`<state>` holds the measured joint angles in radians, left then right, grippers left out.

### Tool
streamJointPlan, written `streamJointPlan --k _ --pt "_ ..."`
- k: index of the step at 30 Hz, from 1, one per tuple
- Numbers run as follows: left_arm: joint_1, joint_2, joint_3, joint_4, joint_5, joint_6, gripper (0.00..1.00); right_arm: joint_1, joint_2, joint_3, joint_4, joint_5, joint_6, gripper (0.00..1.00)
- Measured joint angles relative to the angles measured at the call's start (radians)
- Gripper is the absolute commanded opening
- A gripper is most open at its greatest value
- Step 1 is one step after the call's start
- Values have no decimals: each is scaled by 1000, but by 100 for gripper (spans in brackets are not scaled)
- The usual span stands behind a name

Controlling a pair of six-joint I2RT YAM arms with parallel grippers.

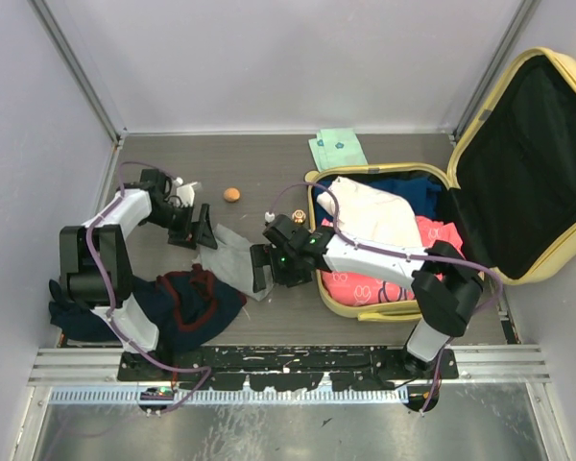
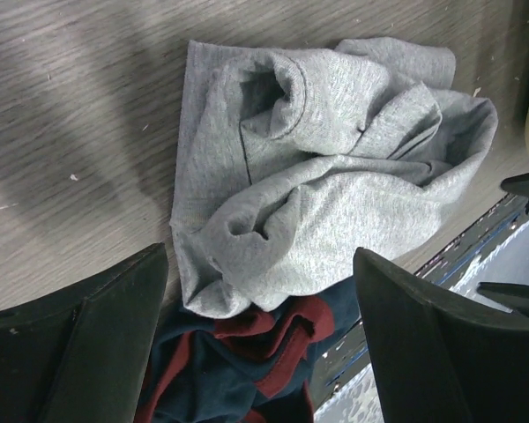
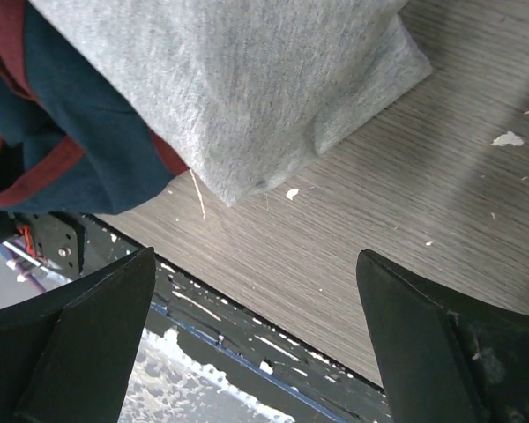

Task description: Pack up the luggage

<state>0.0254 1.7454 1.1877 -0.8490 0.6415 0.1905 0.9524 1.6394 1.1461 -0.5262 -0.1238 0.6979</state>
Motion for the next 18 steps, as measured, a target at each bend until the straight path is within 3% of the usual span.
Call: streamJointPlan --k 13,18 --pt "0 -45 -62 82 -7 -27 83 -13 143 -1 119 32 62 99" --pt "0 5 -62 98 -6 -27 78 -26 187 4 158 56 32 91"
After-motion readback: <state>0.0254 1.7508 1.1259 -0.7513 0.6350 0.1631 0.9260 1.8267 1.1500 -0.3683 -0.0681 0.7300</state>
